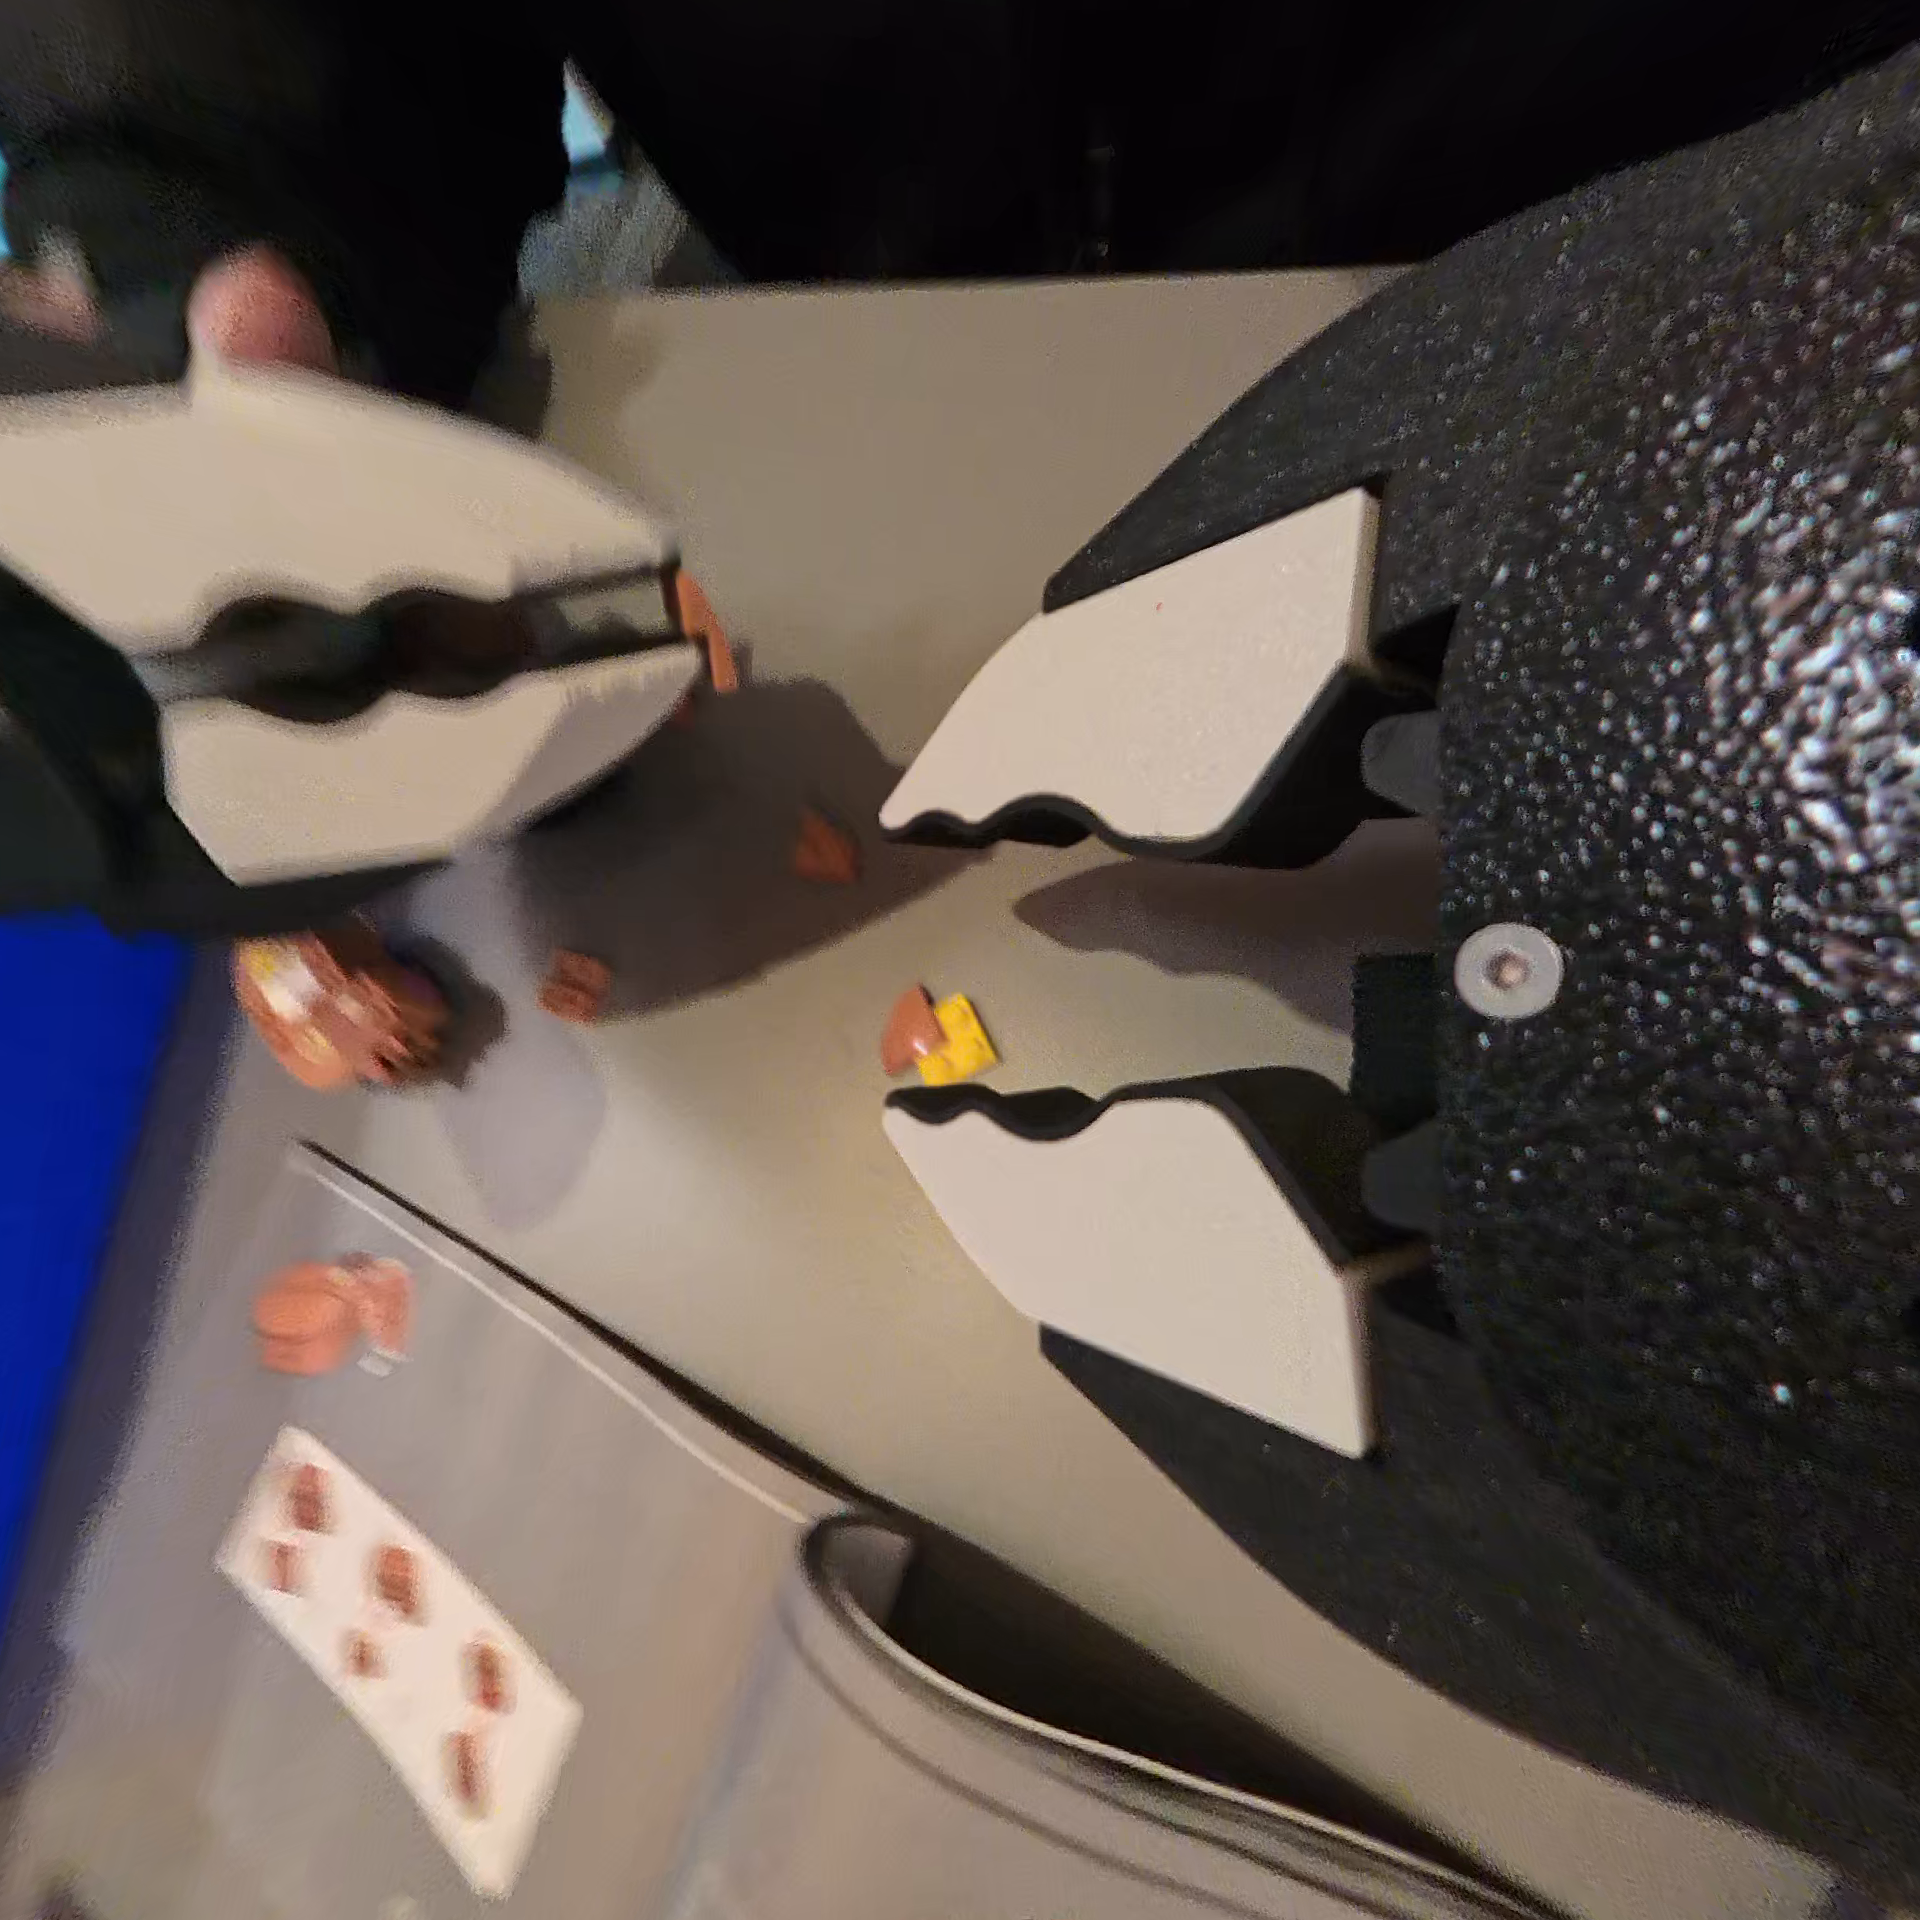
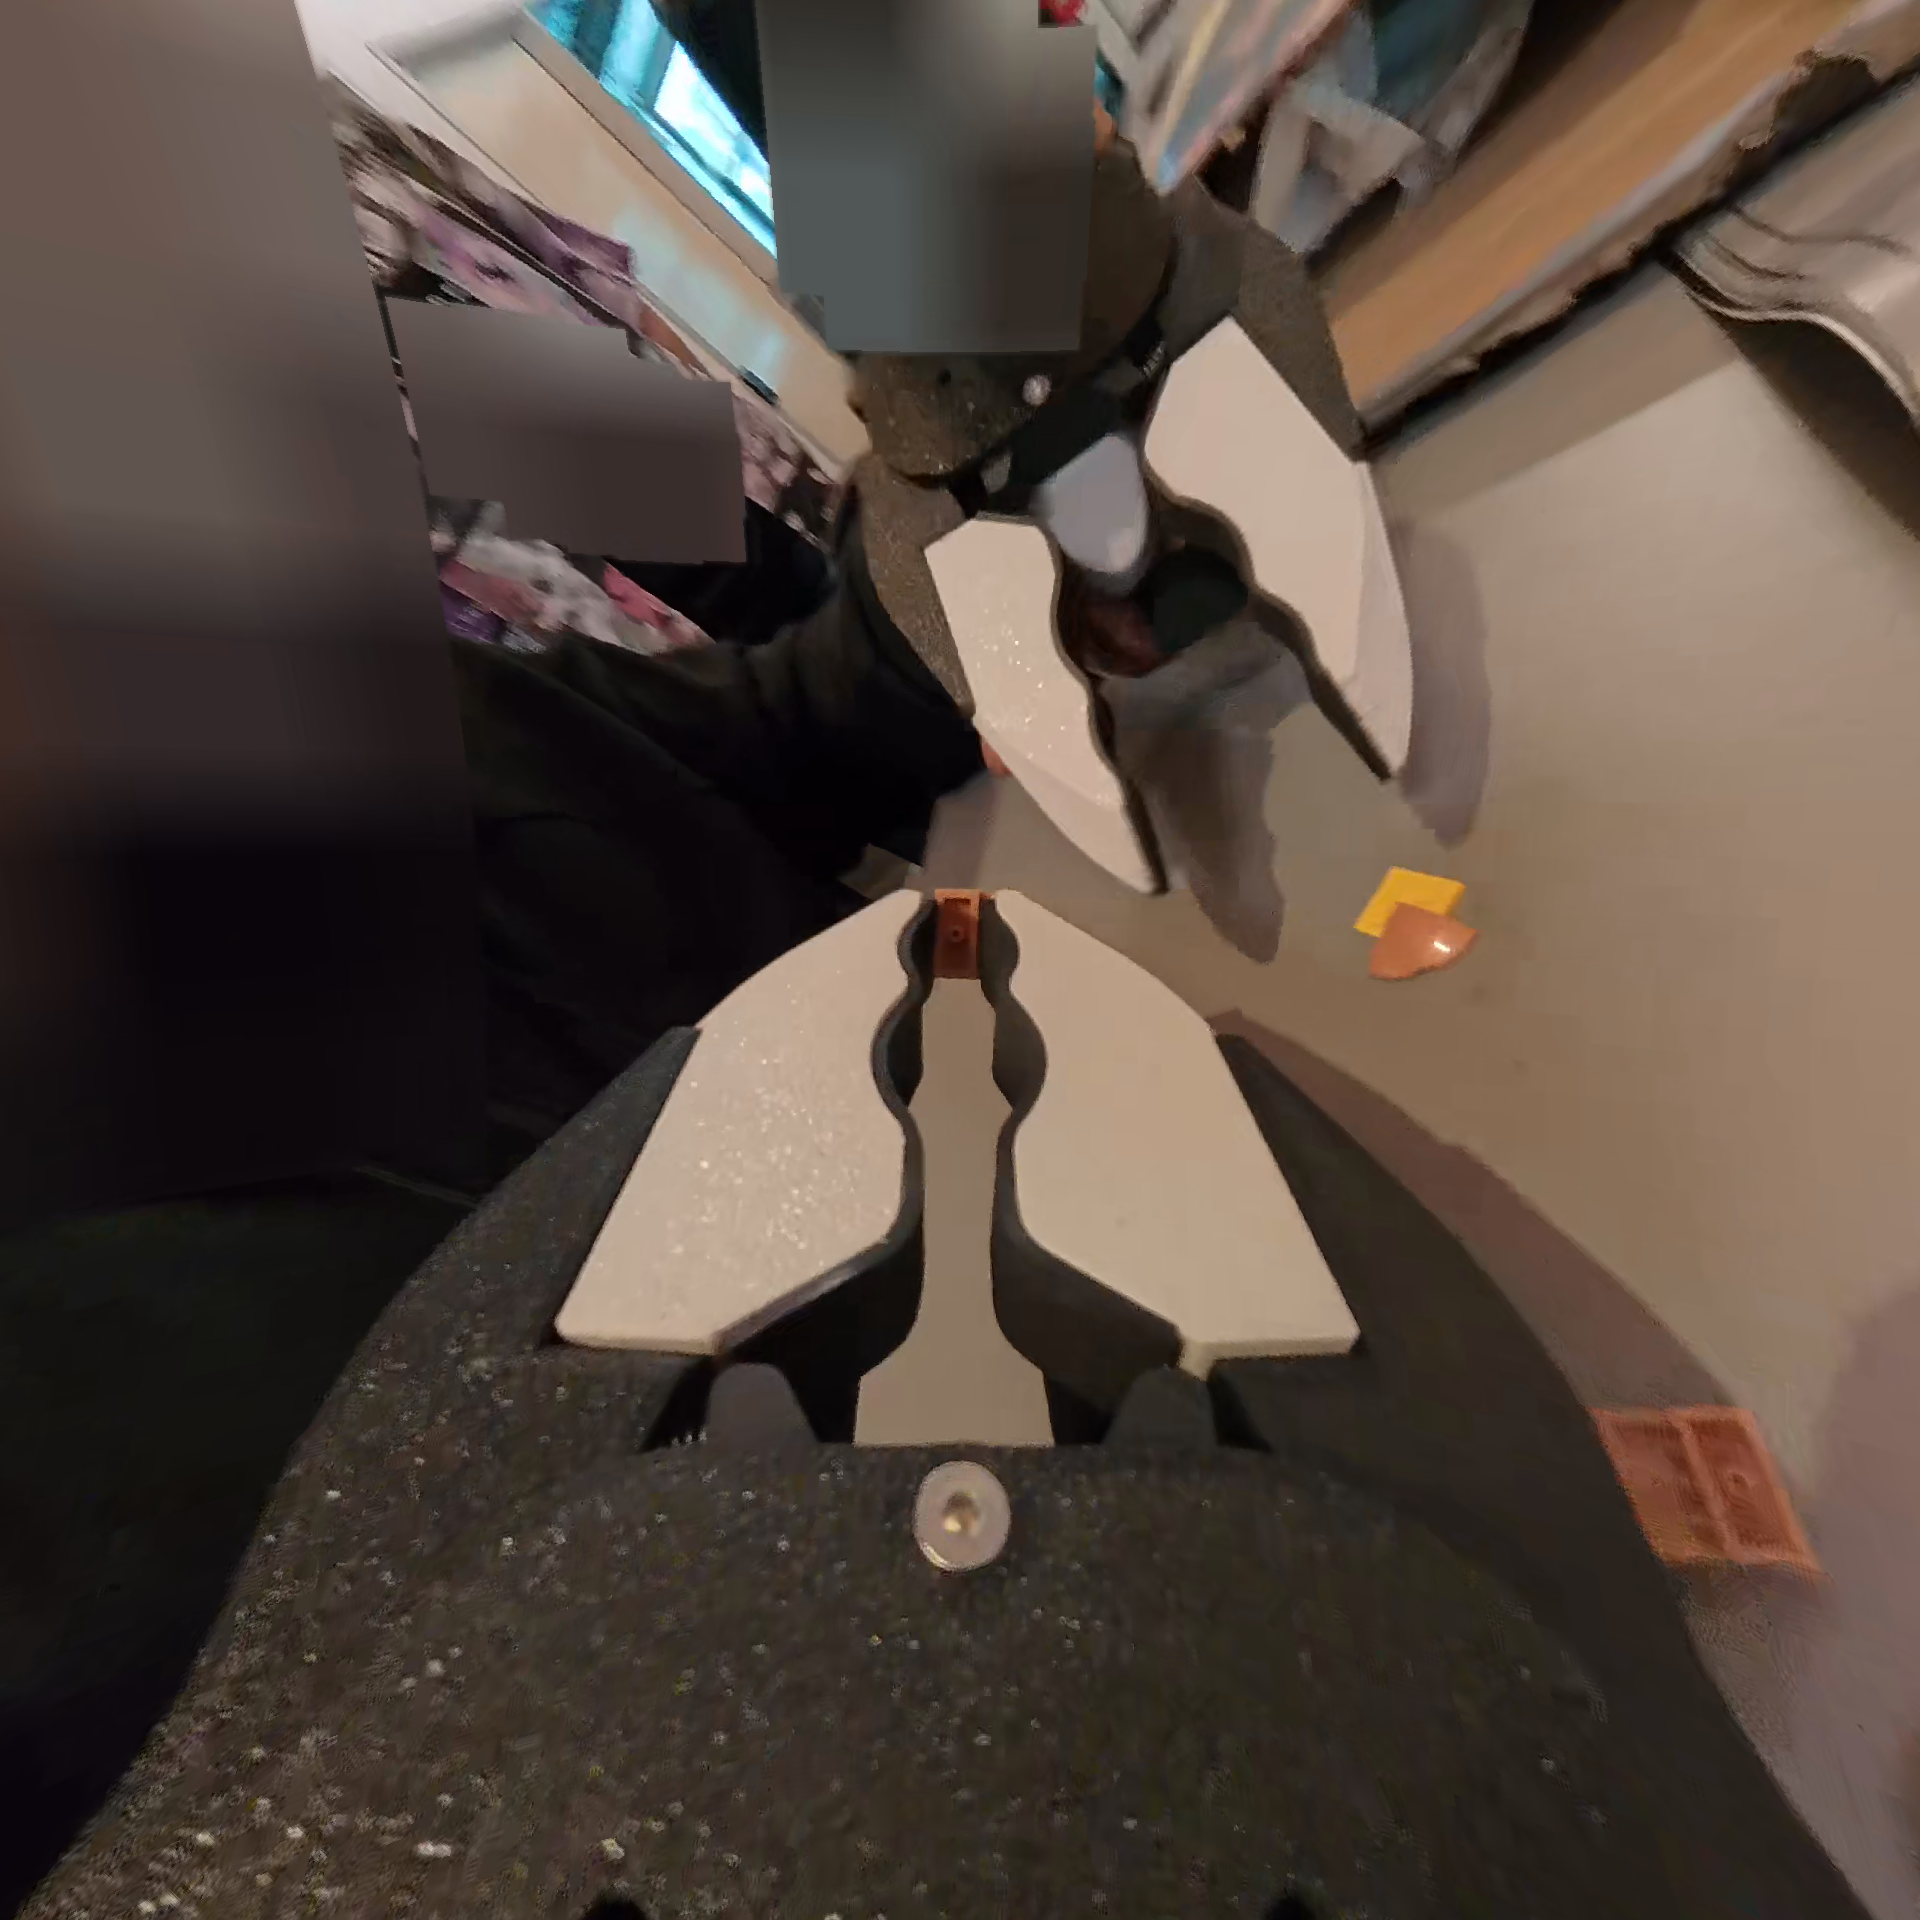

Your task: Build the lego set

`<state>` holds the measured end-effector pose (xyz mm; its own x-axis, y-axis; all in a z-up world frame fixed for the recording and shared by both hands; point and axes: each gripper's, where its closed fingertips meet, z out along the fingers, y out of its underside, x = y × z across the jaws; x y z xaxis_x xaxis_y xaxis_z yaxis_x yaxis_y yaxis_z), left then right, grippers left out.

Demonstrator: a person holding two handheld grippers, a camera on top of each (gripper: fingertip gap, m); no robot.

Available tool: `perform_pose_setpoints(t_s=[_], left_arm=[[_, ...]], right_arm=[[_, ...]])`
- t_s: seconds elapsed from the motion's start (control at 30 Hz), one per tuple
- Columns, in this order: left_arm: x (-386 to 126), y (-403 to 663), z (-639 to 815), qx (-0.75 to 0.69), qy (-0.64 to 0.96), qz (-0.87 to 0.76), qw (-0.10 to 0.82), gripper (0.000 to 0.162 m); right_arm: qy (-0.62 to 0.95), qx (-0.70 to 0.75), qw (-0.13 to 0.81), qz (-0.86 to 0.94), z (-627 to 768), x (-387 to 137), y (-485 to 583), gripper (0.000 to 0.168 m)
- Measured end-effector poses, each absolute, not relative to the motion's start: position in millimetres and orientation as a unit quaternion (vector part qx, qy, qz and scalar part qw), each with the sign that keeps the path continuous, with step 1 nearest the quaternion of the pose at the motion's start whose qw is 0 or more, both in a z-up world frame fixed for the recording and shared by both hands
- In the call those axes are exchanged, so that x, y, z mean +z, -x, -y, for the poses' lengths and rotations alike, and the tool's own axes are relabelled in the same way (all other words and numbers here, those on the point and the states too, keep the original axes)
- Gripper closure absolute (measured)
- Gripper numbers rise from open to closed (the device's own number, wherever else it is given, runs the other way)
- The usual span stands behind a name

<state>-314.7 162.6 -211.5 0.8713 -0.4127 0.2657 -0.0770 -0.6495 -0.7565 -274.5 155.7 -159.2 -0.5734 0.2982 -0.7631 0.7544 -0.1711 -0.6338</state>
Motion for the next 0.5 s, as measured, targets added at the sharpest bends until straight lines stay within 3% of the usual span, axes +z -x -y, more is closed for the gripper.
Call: perform_pose_setpoints(t_s=[0.2,0.37,0.5], left_arm=[[-155,277,-154,-0.266,0.760,-0.269,0.529,0.134],[-154,266,-150,-0.264,0.737,-0.305,0.542,0.145],[-157,273,-155,-0.248,0.750,-0.286,0.542,0.145]], right_arm=[[-0.393,-0.670,0.231,-0.586,-147,-146,269,0.160],[-0.390,-0.674,0.248,-0.577,-143,-148,270,0.160],[-0.398,-0.685,0.243,-0.560,-148,-146,275,0.160]])
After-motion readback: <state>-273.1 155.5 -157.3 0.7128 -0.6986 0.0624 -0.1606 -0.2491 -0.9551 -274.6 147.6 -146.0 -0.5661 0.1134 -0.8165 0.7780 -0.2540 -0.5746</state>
